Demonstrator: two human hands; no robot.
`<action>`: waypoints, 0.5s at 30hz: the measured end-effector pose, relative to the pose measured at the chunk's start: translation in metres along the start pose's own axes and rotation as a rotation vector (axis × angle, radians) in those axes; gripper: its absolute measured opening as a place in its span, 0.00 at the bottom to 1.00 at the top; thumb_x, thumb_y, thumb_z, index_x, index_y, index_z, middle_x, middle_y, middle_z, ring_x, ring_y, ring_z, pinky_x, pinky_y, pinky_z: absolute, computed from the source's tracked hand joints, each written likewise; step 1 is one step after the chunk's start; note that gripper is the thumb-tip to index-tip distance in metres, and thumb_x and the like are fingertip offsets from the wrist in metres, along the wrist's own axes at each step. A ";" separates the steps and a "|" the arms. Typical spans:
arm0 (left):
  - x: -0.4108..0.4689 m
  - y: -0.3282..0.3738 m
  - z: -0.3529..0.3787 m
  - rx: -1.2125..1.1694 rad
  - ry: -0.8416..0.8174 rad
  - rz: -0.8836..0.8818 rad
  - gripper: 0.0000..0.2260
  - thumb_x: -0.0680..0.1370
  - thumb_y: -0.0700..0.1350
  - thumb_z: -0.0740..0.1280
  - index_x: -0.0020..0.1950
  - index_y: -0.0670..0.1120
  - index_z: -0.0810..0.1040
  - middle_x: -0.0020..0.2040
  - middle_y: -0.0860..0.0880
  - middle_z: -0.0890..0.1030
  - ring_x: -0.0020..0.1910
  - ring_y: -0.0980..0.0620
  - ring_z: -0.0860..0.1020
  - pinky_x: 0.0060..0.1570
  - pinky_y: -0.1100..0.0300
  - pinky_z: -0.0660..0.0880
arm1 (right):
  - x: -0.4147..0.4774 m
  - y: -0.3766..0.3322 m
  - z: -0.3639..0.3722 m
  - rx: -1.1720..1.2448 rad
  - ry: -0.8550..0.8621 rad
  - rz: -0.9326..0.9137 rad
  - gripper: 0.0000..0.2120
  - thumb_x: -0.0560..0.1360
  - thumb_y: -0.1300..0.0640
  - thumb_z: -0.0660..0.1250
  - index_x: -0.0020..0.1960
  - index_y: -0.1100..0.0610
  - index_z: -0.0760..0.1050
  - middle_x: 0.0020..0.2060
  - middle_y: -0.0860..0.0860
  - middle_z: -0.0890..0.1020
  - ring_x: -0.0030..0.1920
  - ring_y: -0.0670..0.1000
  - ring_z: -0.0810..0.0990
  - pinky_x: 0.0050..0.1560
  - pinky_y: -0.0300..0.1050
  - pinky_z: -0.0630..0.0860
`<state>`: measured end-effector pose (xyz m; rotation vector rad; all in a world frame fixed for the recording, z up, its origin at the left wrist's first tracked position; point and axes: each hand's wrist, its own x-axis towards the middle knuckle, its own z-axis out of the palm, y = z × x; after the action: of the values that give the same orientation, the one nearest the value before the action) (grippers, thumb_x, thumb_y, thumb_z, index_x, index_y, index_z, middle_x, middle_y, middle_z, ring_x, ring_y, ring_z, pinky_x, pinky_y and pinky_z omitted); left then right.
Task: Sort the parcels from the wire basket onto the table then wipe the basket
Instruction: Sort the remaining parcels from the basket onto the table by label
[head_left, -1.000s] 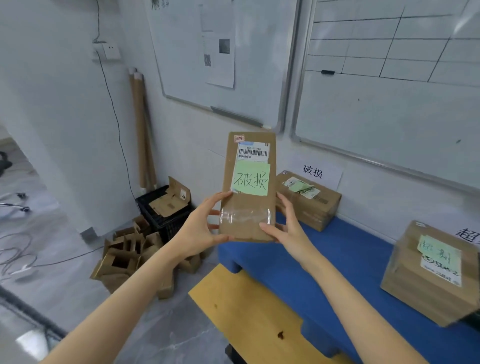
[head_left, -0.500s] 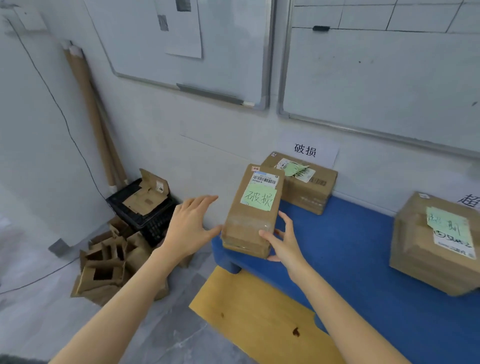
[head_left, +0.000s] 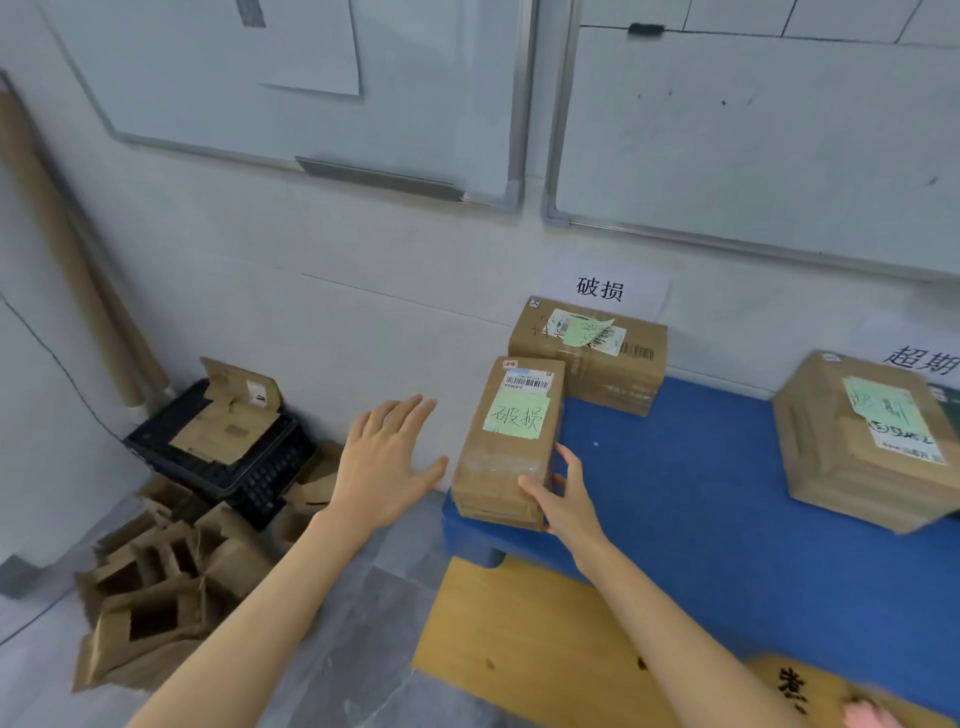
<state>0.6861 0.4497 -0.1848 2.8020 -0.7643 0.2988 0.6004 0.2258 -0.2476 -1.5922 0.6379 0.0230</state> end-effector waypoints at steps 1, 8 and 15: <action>0.002 -0.004 0.001 -0.003 -0.003 0.007 0.33 0.73 0.64 0.55 0.73 0.49 0.71 0.71 0.49 0.74 0.68 0.44 0.72 0.66 0.48 0.67 | -0.001 0.000 0.001 -0.030 0.016 -0.023 0.34 0.75 0.48 0.72 0.73 0.36 0.56 0.66 0.46 0.74 0.63 0.49 0.74 0.64 0.57 0.75; 0.013 -0.020 0.010 -0.068 0.014 0.018 0.32 0.73 0.63 0.55 0.71 0.47 0.74 0.69 0.47 0.76 0.67 0.44 0.73 0.66 0.47 0.67 | -0.006 -0.003 0.001 -0.335 0.027 -0.229 0.43 0.69 0.43 0.76 0.77 0.40 0.57 0.74 0.40 0.60 0.71 0.42 0.63 0.70 0.51 0.68; 0.021 -0.016 0.016 -0.112 0.027 0.054 0.30 0.73 0.62 0.57 0.68 0.46 0.76 0.67 0.46 0.77 0.64 0.43 0.75 0.64 0.45 0.70 | -0.008 -0.001 0.011 -0.570 0.118 -0.260 0.34 0.69 0.48 0.78 0.70 0.50 0.67 0.66 0.47 0.67 0.61 0.44 0.71 0.56 0.38 0.70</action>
<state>0.7143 0.4494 -0.1977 2.6710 -0.8251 0.2936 0.5982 0.2389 -0.2448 -2.2331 0.5357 -0.0904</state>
